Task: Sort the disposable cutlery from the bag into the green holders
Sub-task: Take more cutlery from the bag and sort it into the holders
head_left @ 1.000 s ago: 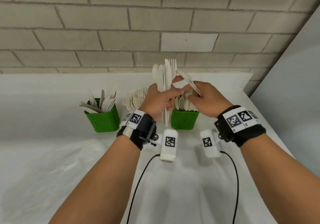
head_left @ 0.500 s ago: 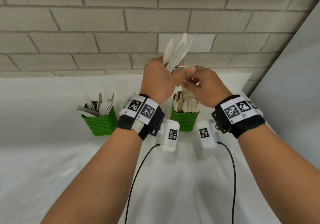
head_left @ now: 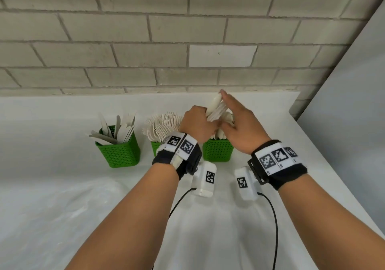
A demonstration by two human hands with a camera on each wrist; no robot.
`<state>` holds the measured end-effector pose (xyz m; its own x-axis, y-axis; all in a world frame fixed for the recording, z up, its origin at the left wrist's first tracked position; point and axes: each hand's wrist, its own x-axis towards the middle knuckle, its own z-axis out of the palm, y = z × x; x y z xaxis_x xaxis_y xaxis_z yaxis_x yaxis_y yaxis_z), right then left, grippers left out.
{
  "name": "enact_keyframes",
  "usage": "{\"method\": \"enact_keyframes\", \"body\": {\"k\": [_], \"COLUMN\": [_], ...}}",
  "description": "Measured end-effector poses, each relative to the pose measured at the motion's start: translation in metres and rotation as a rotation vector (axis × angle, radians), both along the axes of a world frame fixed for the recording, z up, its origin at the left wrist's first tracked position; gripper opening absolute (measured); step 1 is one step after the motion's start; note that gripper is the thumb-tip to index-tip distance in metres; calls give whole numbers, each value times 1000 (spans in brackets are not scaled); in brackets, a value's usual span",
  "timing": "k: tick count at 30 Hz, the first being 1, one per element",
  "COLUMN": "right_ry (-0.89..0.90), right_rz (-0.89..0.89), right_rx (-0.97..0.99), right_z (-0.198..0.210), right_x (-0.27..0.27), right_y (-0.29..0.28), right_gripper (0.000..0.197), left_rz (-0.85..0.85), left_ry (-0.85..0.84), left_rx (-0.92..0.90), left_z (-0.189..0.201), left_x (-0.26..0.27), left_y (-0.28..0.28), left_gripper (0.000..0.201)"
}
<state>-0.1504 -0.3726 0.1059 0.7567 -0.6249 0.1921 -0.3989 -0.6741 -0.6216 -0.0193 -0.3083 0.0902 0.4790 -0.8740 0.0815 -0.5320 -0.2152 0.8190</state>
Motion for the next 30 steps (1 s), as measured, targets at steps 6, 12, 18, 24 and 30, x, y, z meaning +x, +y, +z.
{"method": "enact_keyframes", "body": {"k": [6, 12, 18, 24, 30], "right_ry": [-278, -286, -708, -472, -321], "right_rz": [-47, 47, -192, -287, -197], "right_rx": [-44, -20, 223, -138, -311], "right_z": [16, 49, 74, 80, 28], "right_x": [-5, 0, -17, -23, 13], "right_y": [7, 12, -11, -28, -14], "right_gripper": [45, 9, 20, 20, 21], "left_rz": [-11, -12, 74, 124, -58], "left_ry": [-24, -257, -162, 234, 664], "left_rx": [-71, -123, -78, -119, -238], "left_z": [-5, 4, -4, -6, 3], "left_x": [1, -5, 12, 18, 3], "left_y": [23, 43, 65, 76, 86], "left_gripper": [21, 24, 21, 49, 22]}}
